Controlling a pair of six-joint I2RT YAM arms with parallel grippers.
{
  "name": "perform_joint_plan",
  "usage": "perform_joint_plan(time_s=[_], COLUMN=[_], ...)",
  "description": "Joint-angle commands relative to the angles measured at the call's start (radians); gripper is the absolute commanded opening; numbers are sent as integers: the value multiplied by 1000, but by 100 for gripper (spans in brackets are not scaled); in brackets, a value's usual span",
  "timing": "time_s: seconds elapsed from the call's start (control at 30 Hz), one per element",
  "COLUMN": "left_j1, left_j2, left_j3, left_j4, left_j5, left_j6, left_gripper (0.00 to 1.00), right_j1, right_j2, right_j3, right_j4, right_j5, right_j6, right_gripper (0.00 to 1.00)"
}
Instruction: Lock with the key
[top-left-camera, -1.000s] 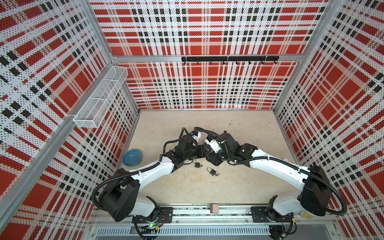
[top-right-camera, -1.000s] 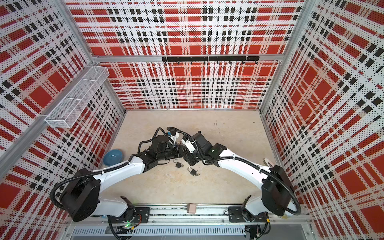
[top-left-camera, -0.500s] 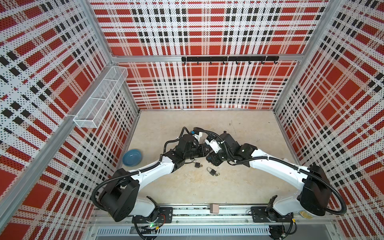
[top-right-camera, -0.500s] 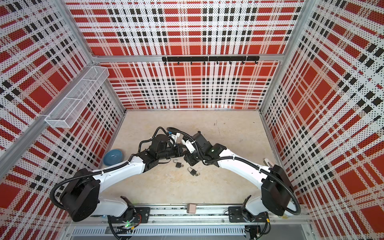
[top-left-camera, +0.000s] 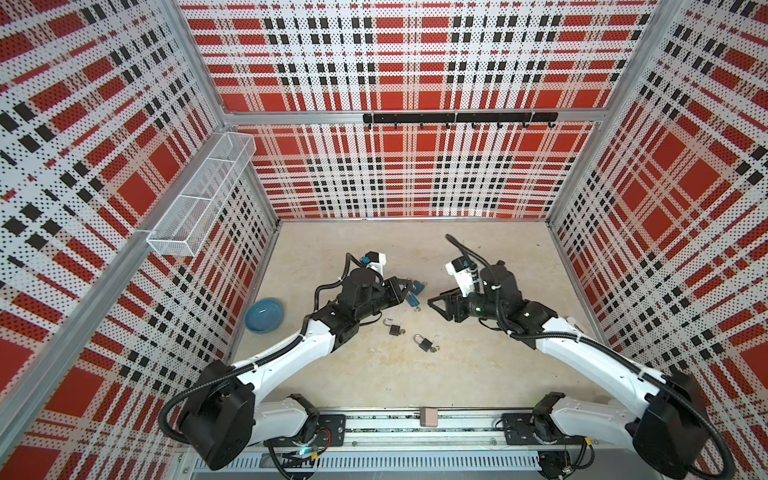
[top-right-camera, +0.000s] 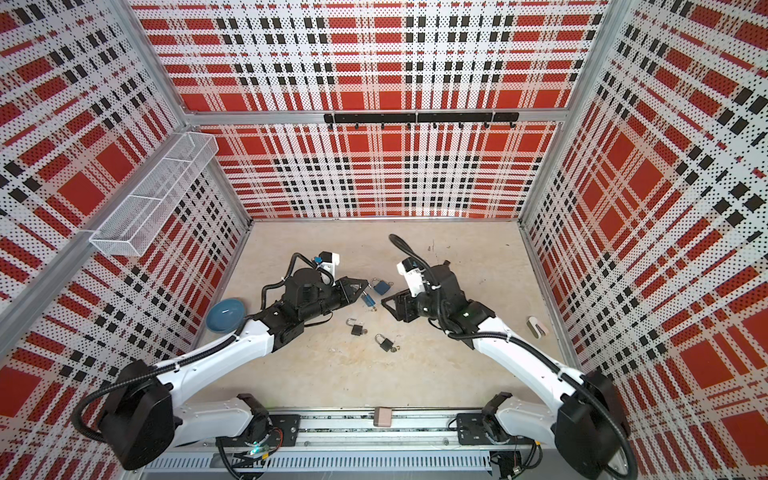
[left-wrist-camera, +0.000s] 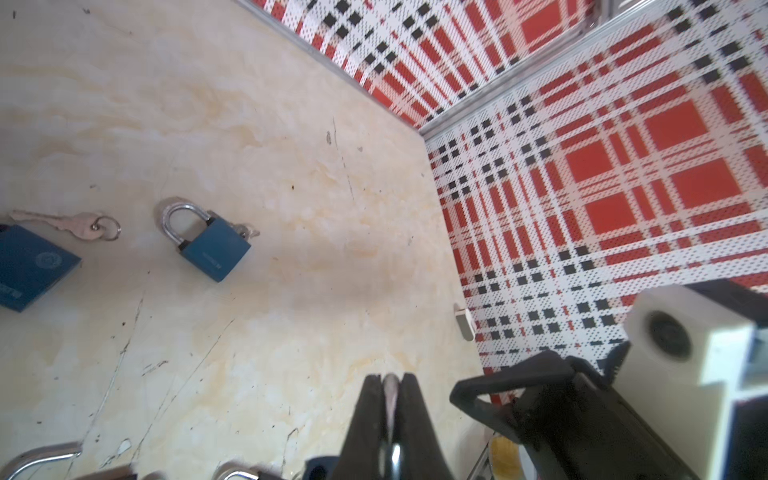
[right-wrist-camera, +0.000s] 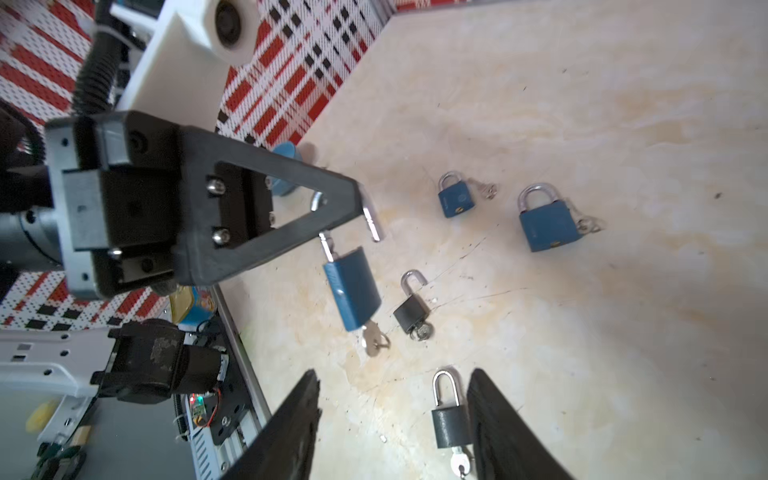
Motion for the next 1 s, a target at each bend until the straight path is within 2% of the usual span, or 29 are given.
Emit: perform_joint_plan(time_s=[0.0,0.27,0.47,0.73,0.97], left_j1=[-27,-75,-83,-84,-83], left_j2=[-33,-21,-17,-3,21], left_j3=[39,114,126,142,149], left_j4=[79,96,109,115,139], left_j5=[-85,-111,-104,-97,-80], left_j6=[-96,-203,-254,-270,-293], left_gripper=[0,0,0,0,0], right_j1=[-5,-10,-9,-8,-8], right_j2=[-68,-55,-21,16,28], right_j3=[-51,-43,-5,21,27], right_j4=[228,339,324,324,325], right_j5=[-63,-91,-98,-128,-132], right_j6=[30,-24,-74,-84,-86], right_gripper=[62,60,58,41,36])
